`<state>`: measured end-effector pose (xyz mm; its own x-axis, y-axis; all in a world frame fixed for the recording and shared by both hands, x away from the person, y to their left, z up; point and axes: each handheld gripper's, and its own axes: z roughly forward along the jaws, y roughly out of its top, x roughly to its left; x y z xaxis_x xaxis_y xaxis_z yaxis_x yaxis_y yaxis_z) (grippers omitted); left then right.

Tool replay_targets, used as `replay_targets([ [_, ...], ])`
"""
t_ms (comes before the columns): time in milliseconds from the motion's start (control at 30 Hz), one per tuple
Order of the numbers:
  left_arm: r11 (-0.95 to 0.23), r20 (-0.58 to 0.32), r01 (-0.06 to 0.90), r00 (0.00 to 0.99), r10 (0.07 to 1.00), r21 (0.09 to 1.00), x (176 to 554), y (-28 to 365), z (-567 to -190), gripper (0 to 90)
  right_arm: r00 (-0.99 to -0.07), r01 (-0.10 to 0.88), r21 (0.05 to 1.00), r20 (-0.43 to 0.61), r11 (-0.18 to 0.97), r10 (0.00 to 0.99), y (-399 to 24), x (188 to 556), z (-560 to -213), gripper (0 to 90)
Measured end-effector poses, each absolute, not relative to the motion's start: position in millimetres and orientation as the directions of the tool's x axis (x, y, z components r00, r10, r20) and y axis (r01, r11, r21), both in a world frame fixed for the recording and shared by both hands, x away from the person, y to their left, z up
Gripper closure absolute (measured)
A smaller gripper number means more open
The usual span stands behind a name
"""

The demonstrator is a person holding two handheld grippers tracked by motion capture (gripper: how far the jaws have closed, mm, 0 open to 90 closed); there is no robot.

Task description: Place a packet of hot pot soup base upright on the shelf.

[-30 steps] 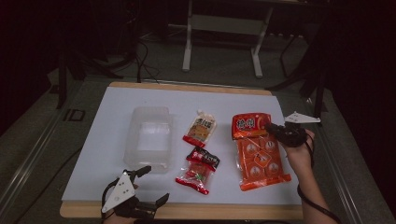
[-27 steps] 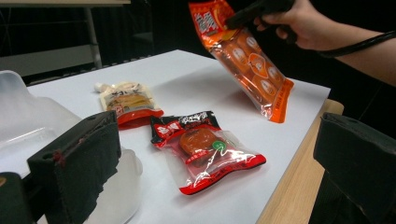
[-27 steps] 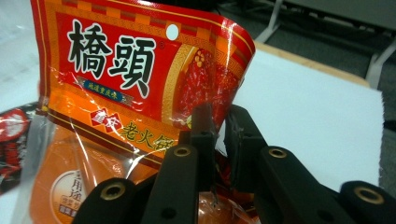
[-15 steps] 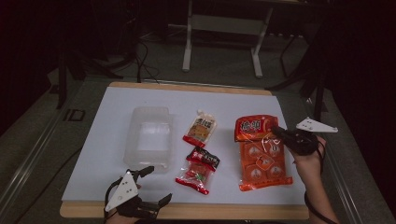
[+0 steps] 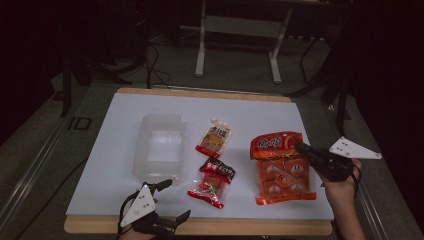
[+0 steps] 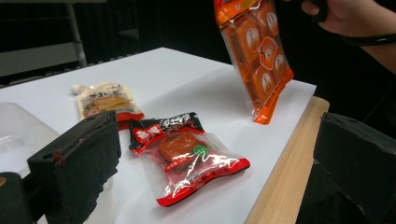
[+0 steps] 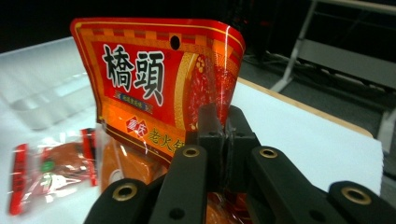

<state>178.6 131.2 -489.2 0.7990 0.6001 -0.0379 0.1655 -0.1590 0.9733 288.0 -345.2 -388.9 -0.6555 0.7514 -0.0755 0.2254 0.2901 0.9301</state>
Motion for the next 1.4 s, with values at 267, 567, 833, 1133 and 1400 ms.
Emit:
replay_targets([
  [267, -0.159, -0.038, 0.162, 0.808, 0.587, 0.974, 179.2, 125.6, -489.2, 1.2, -0.698, 0.162, 0.949, -0.085, 0.272, 0.711, -337.4, 267.8, -375.4, 88.5],
  [567, -0.133, -0.042, 0.144, 0.817, 0.574, 0.981, 187.1, 119.0, -477.4, 1.2, -0.738, 0.096, 0.956, -0.117, 0.276, 0.665, -312.6, 261.7, -353.9, 88.9],
  [833, -0.125, -0.008, 0.096, 0.821, 0.57, 0.988, 198.5, 108.9, -459.1, 1.2, -0.765, 0.061, 0.964, -0.121, 0.258, 0.633, -301.6, 259.5, -340.5, 89.0],
  [1133, -0.129, -0.013, 0.095, 0.849, 0.528, 0.987, 225.2, 84.0, -436.7, 1.2, -0.826, 0.015, 0.973, -0.116, 0.228, 0.551, -285.5, 241.7, -322.4, 88.9],
  [1400, -0.131, -0.019, 0.092, 0.879, 0.477, 0.987, 249.0, 65.6, -418.8, 1.2, -0.853, -0.025, 0.974, -0.139, 0.227, 0.504, -273.1, 231.6, -310.5, 88.9],
])
